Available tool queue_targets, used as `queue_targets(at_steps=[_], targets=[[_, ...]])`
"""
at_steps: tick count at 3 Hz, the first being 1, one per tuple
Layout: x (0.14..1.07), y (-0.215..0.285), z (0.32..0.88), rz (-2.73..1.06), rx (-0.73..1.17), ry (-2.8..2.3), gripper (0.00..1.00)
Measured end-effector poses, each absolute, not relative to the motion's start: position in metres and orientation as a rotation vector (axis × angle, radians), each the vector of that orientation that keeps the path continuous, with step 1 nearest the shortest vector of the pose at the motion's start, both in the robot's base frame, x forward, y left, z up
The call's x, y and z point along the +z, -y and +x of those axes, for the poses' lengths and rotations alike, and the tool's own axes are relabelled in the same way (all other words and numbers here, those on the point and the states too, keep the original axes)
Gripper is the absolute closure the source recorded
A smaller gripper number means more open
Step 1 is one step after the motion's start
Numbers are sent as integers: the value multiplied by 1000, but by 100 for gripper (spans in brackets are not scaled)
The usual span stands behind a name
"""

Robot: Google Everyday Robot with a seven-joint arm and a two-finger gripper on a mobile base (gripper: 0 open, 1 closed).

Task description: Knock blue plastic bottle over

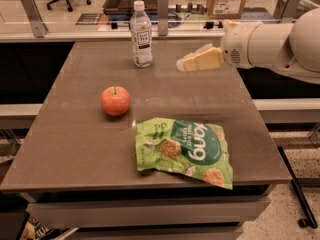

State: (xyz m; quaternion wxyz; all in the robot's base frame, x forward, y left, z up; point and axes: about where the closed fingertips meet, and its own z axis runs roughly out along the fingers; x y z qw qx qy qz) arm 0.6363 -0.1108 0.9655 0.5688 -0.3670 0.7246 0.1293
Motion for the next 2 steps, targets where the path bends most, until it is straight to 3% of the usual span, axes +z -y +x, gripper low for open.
queue_targets(at_steps=[2], targets=[[970,80,674,-831,324,-1674,0]])
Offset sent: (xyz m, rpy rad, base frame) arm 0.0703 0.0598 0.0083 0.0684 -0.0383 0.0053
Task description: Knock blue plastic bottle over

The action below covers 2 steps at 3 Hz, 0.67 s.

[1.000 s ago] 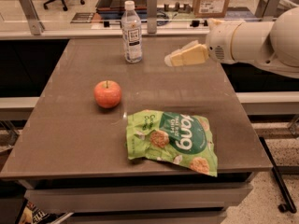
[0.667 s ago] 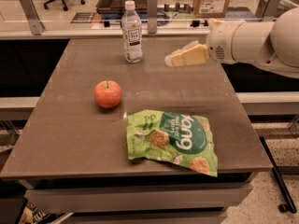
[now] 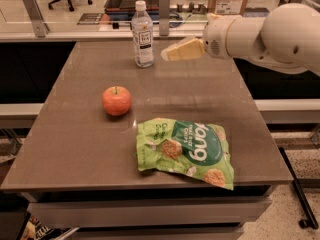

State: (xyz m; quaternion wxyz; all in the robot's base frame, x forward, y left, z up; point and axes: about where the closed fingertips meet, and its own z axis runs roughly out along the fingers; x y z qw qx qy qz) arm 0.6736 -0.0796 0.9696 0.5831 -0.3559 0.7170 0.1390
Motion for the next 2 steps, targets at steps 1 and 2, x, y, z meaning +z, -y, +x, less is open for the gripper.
queue_targets(at_steps=[1,2], targets=[[972,55,696,-831,357,-1647,0],[968,31,720,-826,421,-1610,0]])
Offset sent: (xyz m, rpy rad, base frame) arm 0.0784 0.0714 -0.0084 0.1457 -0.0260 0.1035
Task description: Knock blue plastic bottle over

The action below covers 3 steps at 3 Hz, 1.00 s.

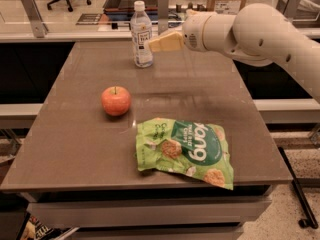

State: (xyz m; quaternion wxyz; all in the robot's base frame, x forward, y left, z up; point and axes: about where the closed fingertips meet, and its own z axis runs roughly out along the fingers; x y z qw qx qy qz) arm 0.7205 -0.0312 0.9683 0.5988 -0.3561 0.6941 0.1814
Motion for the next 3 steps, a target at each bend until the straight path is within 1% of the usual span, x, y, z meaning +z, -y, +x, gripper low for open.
queue_targets(at_steps=[2,3], targets=[[945,1,762,-786,567,-1552,0],[936,-9,777,-776,608,-1543,0]])
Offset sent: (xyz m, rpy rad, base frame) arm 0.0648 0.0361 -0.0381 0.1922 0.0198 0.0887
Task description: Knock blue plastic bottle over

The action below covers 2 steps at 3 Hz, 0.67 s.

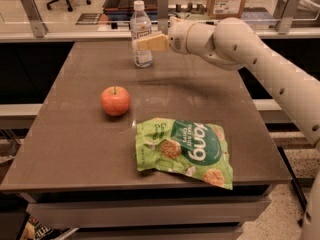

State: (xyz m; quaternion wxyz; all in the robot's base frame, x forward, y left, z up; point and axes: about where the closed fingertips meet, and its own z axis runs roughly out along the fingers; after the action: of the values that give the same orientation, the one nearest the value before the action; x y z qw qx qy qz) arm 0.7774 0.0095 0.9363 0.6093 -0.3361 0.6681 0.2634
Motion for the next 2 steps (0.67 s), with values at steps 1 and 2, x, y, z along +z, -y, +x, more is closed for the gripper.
queue_targets(at_steps=[1,2], targets=[[926,-23,790,-780,644,-1548,0],[919,-38,798,-810,674,-1550,1]])
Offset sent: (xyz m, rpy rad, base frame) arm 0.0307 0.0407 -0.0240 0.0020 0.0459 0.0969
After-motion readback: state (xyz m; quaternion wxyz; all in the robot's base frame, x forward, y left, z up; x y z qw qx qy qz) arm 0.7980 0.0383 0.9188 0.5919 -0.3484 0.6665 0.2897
